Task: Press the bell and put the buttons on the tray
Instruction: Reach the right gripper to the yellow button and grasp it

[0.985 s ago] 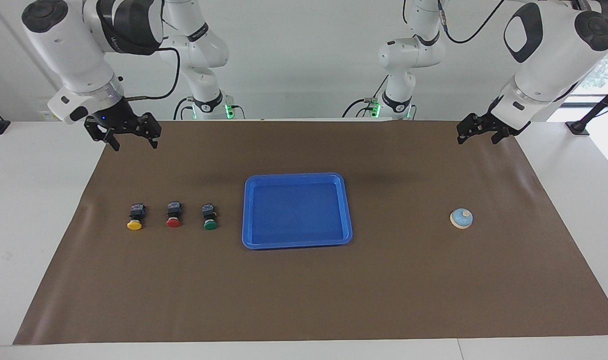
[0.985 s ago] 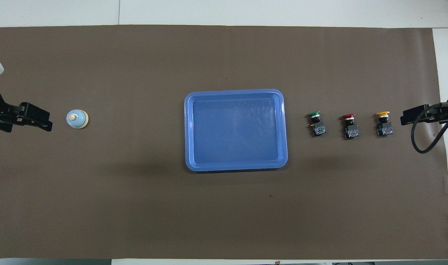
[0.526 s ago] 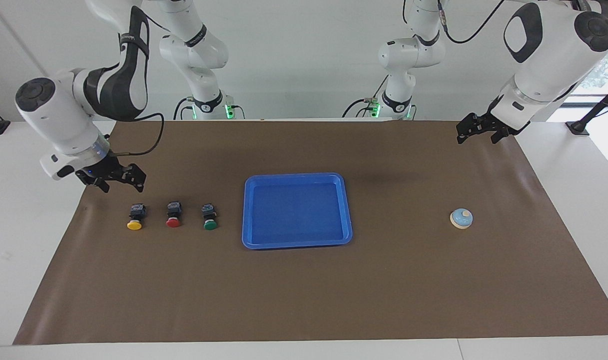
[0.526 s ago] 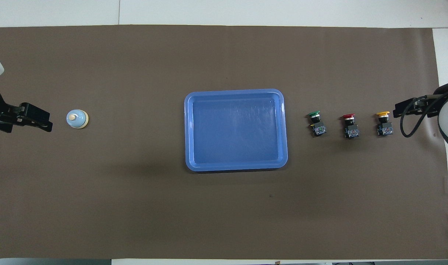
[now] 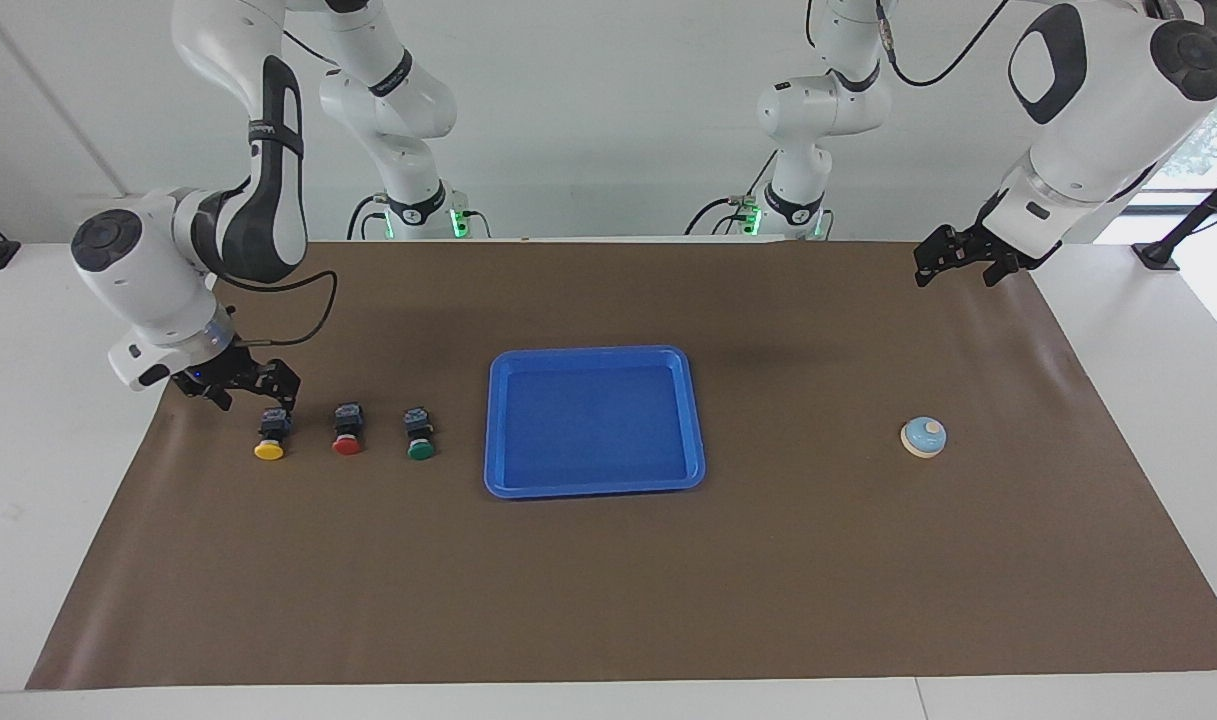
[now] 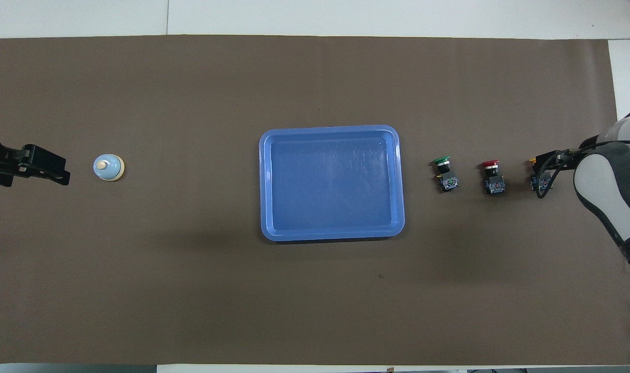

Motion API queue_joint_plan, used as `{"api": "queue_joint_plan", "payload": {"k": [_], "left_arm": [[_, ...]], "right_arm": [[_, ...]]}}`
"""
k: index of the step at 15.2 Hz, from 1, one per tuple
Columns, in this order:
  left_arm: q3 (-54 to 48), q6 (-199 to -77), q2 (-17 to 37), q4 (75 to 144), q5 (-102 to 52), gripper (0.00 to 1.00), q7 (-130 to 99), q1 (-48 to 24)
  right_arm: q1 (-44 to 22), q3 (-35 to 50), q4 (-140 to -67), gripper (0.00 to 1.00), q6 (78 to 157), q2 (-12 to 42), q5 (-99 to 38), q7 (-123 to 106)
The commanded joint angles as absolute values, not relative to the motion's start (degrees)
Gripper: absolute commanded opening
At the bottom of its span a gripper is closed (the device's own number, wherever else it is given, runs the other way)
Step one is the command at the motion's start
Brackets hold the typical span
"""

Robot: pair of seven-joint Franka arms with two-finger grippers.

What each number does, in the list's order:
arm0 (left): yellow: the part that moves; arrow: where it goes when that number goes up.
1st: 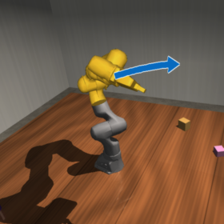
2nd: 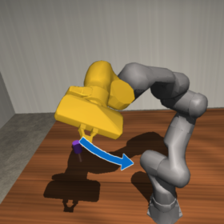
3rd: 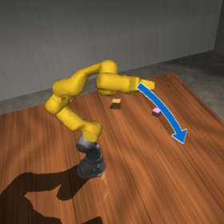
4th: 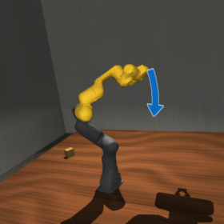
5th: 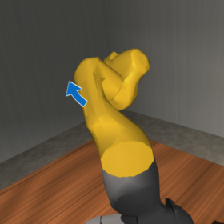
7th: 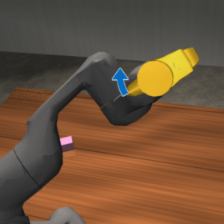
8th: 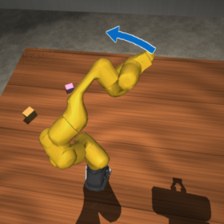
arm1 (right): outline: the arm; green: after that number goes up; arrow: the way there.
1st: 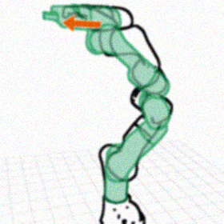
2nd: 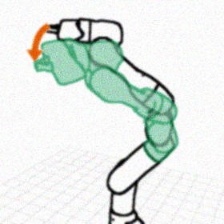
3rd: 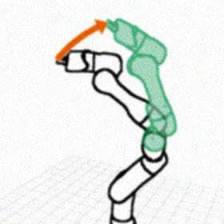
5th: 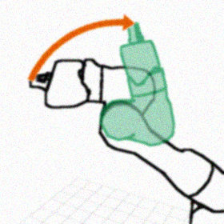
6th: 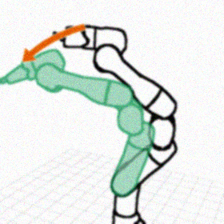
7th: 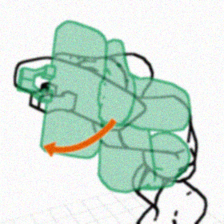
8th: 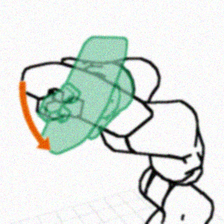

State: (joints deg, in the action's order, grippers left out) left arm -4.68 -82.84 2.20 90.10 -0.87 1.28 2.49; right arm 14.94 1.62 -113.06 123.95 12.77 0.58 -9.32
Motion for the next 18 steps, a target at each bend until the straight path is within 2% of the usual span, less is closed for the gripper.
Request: {"api": "queue_joint_plan", "payload": {"k": [1, 4, 8, 9, 10, 11, 12, 15, 18], "left_arm": [[-4.3, -82.1, 1.7, 89.5, -0.2, 1.00, 0.7, 2.3], [-4.3, -82.2, 1.7, 89.5, -0.2, 1.00, 0.7, 2.3], [-4.3, -82.1, 1.7, 89.5, -0.2, 1.00, 0.7, 2.3], [-4.3, -82.1, 1.7, 89.5, -0.2, 1.00, 0.7, 2.3], [-4.3, -82.1, 1.7, 89.5, -0.2, 1.00, 0.7, 2.3], [-4.3, -82.2, 1.7, 89.5, -0.2, 1.00, 0.7, 2.3], [-4.3, -82.1, 1.7, 89.5, -0.2, 1.00, 0.7, 2.3], [-4.3, -82.1, 1.7, 89.5, -0.2, 1.00, 0.7, 2.3], [-4.3, -82.1, 1.7, 89.5, -0.2, 1.00, 0.6, 2.3]], "right_arm": [[16.0, 2.3, -114.2, 1.00, 125.5, 13.9, 0.4, -10.7], [16.3, 2.2, -118.3, 1.00, 132.8, 14.6, 0.4, -11.0], [17.7, 2.3, -119.4, 1.00, 134.9, 16.5, 0.5, -11.6], [17.9, 2.3, -119.7, 0.89, 135.3, 16.5, 0.5, -11.6], [17.9, 2.3, -119.8, 0.62, 135.3, 16.5, 0.5, -11.8], [17.9, 2.3, -119.7, 0.28, 135.2, 16.5, 0.5, -12.4], [17.9, 2.3, -119.4, 0.00, 135.0, 16.5, 0.5, -13.3], [17.3, 2.3, -117.2, 0.00, 133.2, 15.7, 0.5, -15.1], [15.7, 3.4, -111.1, 0.00, 123.9, 13.9, 0.5, -14.3]]}}
